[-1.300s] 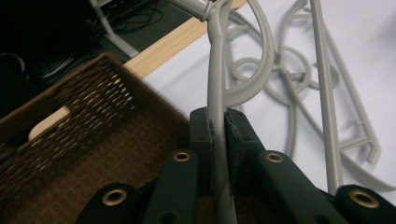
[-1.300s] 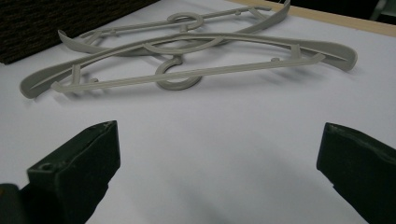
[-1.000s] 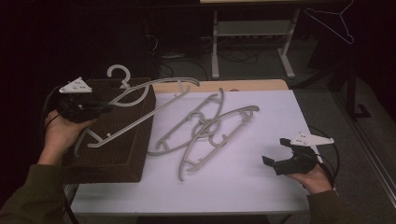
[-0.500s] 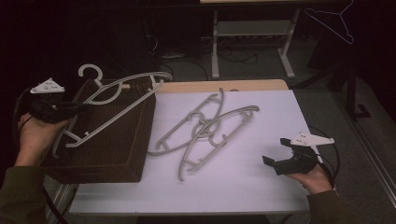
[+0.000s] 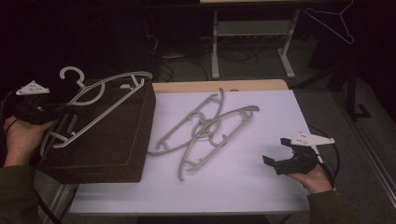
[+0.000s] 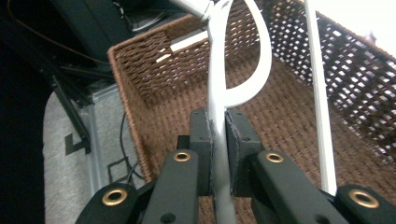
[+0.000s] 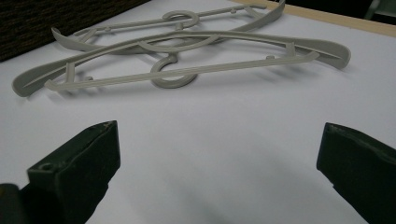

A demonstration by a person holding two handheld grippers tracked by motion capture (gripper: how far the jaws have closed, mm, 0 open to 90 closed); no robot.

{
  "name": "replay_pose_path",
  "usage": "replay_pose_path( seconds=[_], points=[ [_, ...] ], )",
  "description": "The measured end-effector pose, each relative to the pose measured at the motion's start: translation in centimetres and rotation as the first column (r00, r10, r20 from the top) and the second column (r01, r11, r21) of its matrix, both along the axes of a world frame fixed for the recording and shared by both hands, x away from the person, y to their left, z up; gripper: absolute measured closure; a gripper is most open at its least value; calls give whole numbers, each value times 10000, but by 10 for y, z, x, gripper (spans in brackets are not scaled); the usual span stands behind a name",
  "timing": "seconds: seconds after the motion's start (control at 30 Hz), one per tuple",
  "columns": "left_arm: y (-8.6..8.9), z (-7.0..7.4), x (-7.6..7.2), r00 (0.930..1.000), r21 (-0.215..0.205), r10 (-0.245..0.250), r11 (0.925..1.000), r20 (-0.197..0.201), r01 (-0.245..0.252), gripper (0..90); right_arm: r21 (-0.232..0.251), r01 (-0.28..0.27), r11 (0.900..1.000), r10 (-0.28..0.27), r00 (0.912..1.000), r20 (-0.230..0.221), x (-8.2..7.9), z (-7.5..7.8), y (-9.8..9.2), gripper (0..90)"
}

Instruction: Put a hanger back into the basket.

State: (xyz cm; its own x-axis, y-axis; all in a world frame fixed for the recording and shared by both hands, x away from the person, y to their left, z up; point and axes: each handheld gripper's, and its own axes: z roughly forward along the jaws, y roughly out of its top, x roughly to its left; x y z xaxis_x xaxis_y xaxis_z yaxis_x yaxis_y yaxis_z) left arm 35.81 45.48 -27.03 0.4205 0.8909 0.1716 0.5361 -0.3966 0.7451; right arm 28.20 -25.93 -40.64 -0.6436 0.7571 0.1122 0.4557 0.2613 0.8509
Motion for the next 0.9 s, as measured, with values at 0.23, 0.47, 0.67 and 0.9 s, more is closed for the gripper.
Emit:
replay_pose_path(
  seconds=[0.23,0.47,0.67,0.9],
  points=[
    [3,-11,3,9995,270,275,9993,-169,-271,826,27,-3,10000,3,10000,63,0,0,-1,0],
    [5,-19,5,9976,646,538,9966,-437,-509,827,13,-11,10000,11,10000,37,0,0,-1,0],
    [0,-33,9,9952,920,473,9950,-856,-394,827,35,13,10000,-13,10000,52,0,1,-1,0],
    [-13,-51,17,9903,1167,536,9924,-1282,-386,826,4,8,10000,-8,10000,43,-1,1,-1,0]
  ],
)
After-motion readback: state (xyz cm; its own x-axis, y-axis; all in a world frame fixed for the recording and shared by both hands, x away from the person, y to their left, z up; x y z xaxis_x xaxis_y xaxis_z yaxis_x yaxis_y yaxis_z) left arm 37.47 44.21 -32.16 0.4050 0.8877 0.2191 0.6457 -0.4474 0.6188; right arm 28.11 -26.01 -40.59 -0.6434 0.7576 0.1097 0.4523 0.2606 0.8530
